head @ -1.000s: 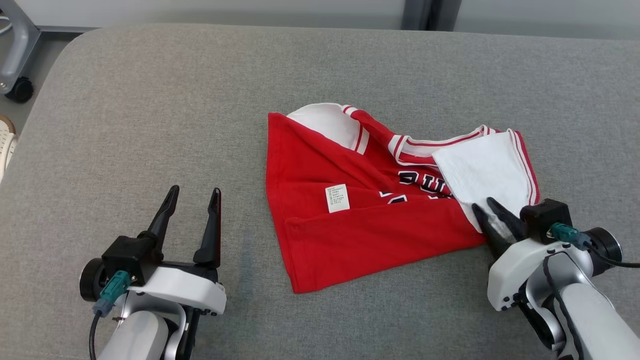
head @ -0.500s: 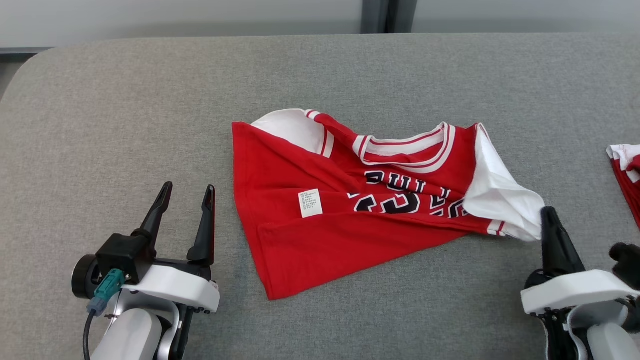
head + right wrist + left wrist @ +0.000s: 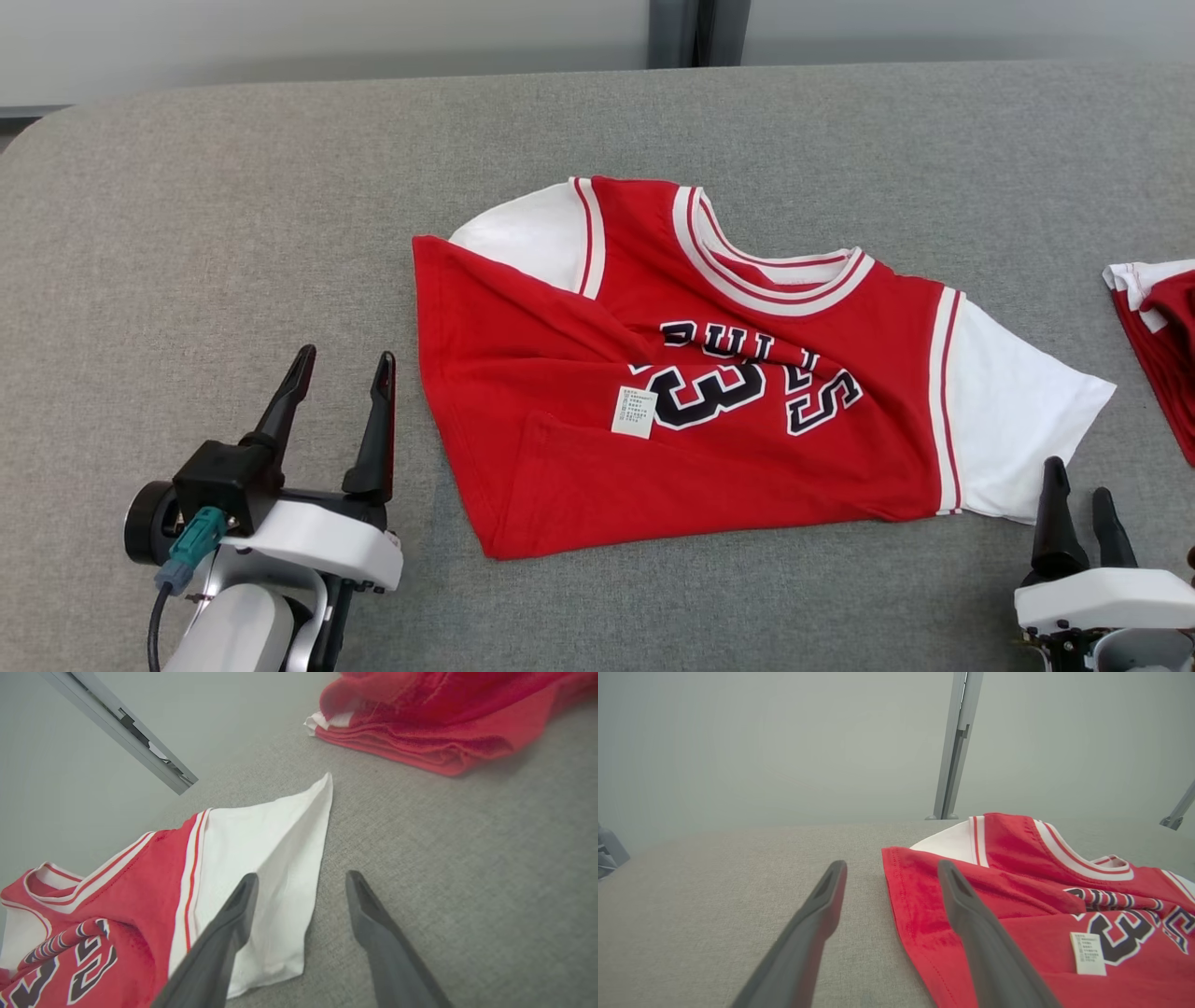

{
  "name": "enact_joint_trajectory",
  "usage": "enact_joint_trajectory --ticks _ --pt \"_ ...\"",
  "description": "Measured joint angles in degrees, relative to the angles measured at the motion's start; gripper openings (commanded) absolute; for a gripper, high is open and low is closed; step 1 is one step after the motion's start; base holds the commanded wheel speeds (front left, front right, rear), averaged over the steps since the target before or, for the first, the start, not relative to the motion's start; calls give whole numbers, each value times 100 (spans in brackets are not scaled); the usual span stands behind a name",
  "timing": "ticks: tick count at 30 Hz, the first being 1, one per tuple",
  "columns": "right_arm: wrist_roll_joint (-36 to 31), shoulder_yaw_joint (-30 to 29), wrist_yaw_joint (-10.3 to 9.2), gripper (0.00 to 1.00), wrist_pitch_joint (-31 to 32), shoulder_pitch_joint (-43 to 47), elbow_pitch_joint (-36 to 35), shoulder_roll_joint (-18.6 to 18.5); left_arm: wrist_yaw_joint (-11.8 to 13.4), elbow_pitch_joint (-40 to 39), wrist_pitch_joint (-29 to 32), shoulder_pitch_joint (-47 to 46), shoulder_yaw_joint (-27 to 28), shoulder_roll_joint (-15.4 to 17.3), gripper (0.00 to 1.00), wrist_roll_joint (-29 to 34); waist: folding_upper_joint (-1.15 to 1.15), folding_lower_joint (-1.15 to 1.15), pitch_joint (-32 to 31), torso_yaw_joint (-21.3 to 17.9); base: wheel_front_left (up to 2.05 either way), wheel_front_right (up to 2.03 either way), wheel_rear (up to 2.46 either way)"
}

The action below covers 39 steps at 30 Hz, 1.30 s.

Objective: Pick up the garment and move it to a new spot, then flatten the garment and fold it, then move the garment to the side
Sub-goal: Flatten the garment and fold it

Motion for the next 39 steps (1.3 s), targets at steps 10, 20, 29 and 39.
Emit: enact_joint_trajectory --ticks 10,20,29,39 --pt "-1259 -393 0 100 -41 336 -1259 -1 301 -213 -2 331 198 163 100 -16 0 0 -268 -26 0 0 0" --pt "-2632 8 0 100 31 648 -2293 -3 489 -564 101 797 250 358 100 -14 0 0 -723 -27 0 0 0" --pt "-2980 293 0 100 452 1331 -2679 -3 669 -757 213 1468 213 420 100 -75 0 0 -1220 32 0 0 0" --pt "-2864 294 0 100 570 1567 -2800 -2 747 -838 291 1602 194 463 100 -103 0 0 -1403 5 0 0 0"
